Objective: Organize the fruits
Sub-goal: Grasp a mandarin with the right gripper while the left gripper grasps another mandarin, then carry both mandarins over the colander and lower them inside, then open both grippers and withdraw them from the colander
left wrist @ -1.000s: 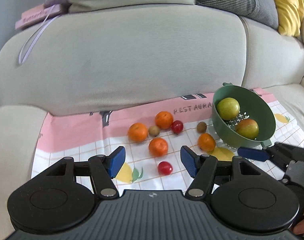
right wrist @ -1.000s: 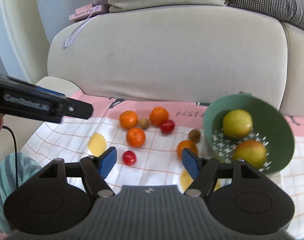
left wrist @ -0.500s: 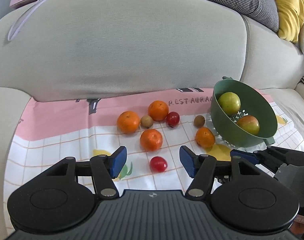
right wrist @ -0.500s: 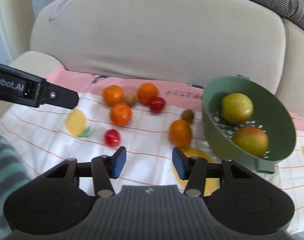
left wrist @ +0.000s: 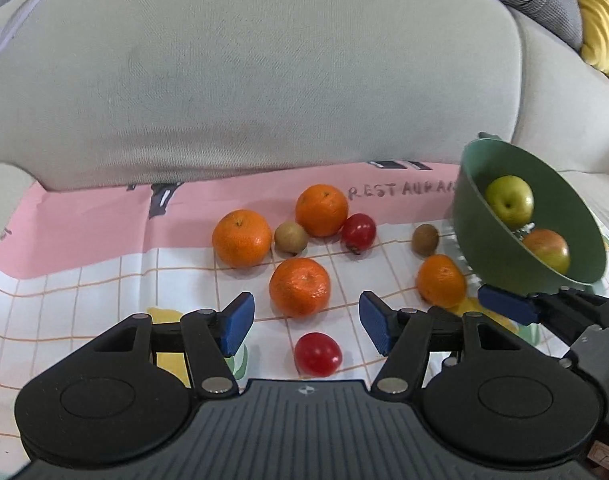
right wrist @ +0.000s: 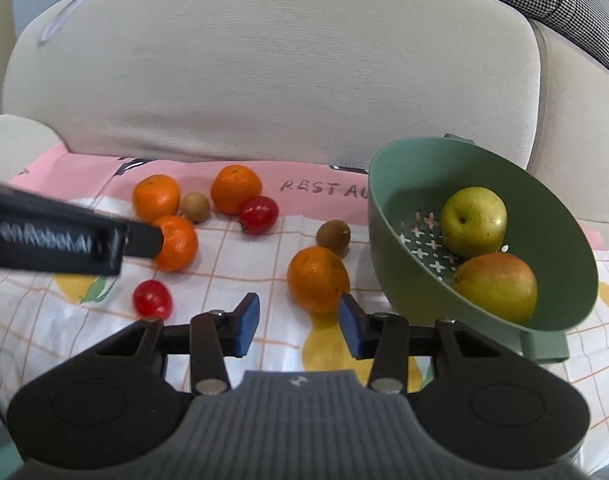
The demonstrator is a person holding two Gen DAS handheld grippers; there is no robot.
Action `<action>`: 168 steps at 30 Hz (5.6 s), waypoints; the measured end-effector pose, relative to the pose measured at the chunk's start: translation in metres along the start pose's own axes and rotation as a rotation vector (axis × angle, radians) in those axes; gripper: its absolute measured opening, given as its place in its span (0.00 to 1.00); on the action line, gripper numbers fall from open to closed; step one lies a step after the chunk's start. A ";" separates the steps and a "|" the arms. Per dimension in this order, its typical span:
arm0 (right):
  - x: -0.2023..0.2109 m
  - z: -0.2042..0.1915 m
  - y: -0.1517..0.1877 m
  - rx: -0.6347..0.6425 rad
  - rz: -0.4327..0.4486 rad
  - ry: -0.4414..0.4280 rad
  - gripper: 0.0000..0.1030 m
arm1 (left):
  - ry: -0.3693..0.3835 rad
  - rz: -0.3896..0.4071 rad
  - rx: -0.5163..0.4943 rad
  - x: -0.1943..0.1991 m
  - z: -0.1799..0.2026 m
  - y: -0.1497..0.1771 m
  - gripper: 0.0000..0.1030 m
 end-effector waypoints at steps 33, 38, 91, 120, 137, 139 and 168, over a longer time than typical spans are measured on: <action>-0.021 -0.019 0.005 0.261 0.039 0.120 0.37 | -0.004 -0.007 0.054 -0.032 -0.006 0.003 0.43; -0.008 -0.022 0.001 0.263 0.063 0.070 0.37 | -0.007 -0.011 0.069 -0.024 -0.007 0.002 0.41; 0.046 0.159 -0.058 -0.050 0.046 -0.077 0.37 | 0.261 0.007 -0.077 0.007 0.152 -0.080 0.39; -0.033 0.181 -0.045 0.087 -0.126 -0.023 0.35 | 0.207 -0.159 -0.323 -0.067 0.178 -0.062 0.39; -0.015 0.176 -0.041 0.106 -0.101 -0.011 0.42 | 0.210 -0.196 -0.324 -0.073 0.180 -0.059 0.34; -0.013 0.178 -0.040 0.101 -0.099 -0.009 0.43 | 0.209 -0.199 -0.323 -0.073 0.181 -0.058 0.34; 0.061 0.100 -0.043 -0.151 0.013 -0.135 0.67 | -0.005 -0.051 -0.234 0.046 0.089 -0.065 0.45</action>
Point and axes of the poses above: each gripper's, at about its wrist camera, not at the fingertips, and x roughly against the way its jaws point, z to its right, y to its underside, the point moved 5 cm from there along -x, roughly the way its jaws point, and after that the axes turned 8 degrees about z, right-handed, at the moved point
